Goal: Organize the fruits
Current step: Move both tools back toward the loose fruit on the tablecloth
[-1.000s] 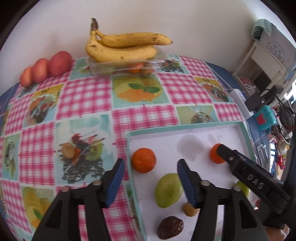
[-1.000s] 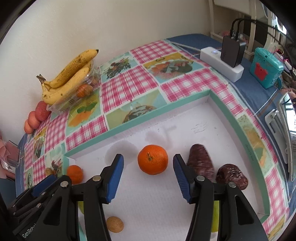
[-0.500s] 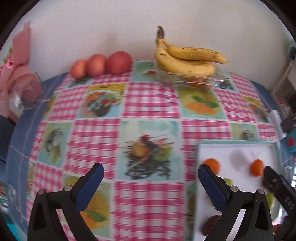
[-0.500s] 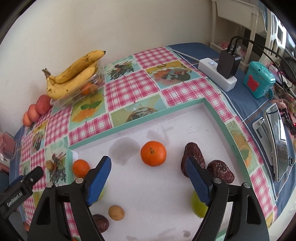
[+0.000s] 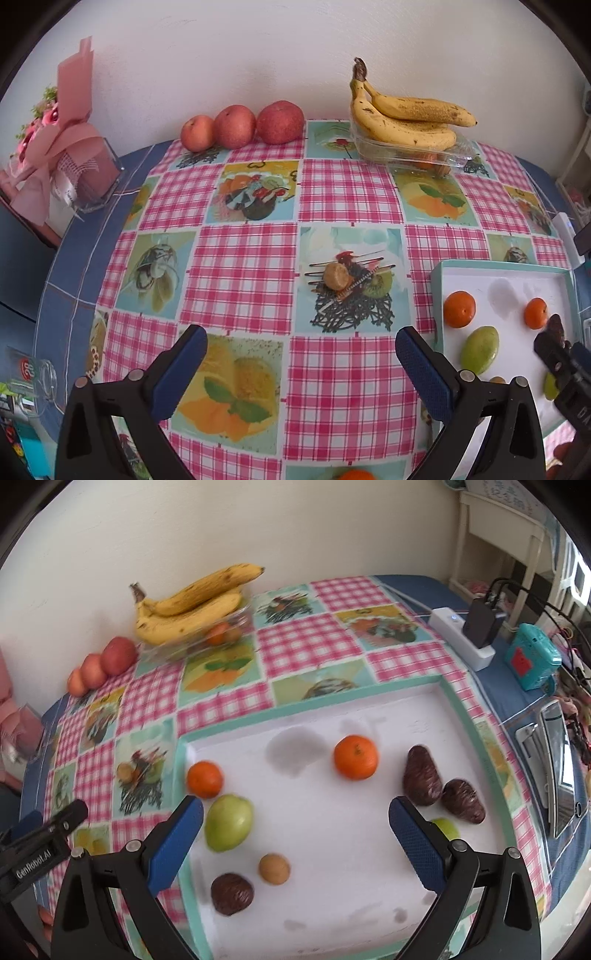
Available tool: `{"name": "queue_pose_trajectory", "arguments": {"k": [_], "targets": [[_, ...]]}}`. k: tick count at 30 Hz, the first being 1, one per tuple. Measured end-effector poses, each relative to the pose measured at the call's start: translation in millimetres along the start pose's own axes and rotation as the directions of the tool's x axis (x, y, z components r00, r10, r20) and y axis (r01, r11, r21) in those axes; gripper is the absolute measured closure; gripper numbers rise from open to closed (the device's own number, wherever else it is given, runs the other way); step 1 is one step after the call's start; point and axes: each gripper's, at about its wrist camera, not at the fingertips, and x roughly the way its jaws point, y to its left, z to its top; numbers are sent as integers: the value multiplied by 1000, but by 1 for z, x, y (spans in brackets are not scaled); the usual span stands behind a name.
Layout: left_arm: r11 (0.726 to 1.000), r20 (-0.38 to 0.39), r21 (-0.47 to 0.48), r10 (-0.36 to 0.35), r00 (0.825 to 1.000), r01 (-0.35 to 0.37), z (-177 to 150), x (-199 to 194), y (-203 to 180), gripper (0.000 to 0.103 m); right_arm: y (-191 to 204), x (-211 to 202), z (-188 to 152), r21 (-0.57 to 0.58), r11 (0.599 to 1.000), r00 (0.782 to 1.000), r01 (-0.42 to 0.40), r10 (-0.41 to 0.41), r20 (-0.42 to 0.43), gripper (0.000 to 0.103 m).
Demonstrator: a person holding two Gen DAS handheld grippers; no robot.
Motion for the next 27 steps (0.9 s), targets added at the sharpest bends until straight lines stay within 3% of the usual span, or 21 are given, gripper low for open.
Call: {"name": "queue_pose_trajectory", "arguments": {"k": [17, 27], "targets": [[994, -51, -103, -41, 998, 36, -55, -9, 47, 0, 47, -18, -60, -143, 988, 998, -58, 52, -48, 3], [968, -58, -247, -44, 997, 28, -78, -8, 95, 1, 76, -25, -78, -203, 973, 994, -106, 100, -43, 3]]}}
